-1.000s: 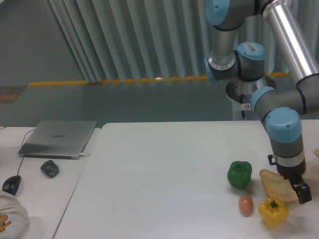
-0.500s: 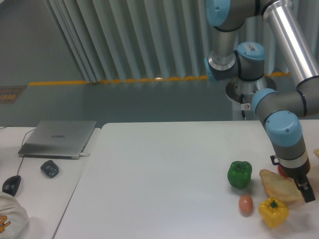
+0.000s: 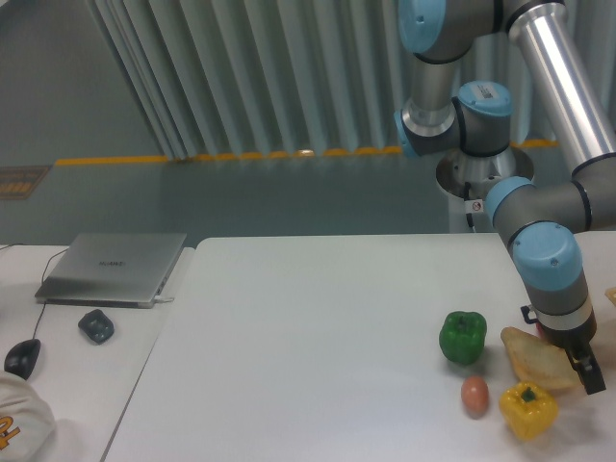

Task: Place the triangular bread in the basket
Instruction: 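Close the gripper on the edge of the triangular bread slice, then lift the gripped bread slice up off the table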

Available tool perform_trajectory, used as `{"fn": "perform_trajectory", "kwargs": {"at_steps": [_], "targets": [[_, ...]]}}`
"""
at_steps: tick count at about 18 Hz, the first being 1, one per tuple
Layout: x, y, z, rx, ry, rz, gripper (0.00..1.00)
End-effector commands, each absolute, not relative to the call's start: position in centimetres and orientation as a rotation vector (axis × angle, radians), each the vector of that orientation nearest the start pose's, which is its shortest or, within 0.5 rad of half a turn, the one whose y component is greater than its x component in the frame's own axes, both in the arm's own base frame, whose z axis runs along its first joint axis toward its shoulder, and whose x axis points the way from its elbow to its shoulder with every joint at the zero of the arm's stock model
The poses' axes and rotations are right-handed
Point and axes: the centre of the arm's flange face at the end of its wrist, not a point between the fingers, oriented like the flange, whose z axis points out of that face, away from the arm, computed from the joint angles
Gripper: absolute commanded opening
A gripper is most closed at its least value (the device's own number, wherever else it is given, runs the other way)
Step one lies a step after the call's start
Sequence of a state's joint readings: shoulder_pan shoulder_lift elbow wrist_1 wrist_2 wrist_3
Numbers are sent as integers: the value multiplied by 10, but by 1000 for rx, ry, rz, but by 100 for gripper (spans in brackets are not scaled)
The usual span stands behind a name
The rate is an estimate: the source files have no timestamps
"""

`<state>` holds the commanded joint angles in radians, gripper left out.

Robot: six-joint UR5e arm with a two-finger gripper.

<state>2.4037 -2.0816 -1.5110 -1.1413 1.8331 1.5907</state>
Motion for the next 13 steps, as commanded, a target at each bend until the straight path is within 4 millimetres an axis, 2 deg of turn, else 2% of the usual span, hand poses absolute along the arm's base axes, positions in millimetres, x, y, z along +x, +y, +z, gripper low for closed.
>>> {"fn": "perform_trajectory", "kwargs": {"at_steps": [13], "targets": [[-414, 525, 255, -3183, 1194, 119, 100]]}}
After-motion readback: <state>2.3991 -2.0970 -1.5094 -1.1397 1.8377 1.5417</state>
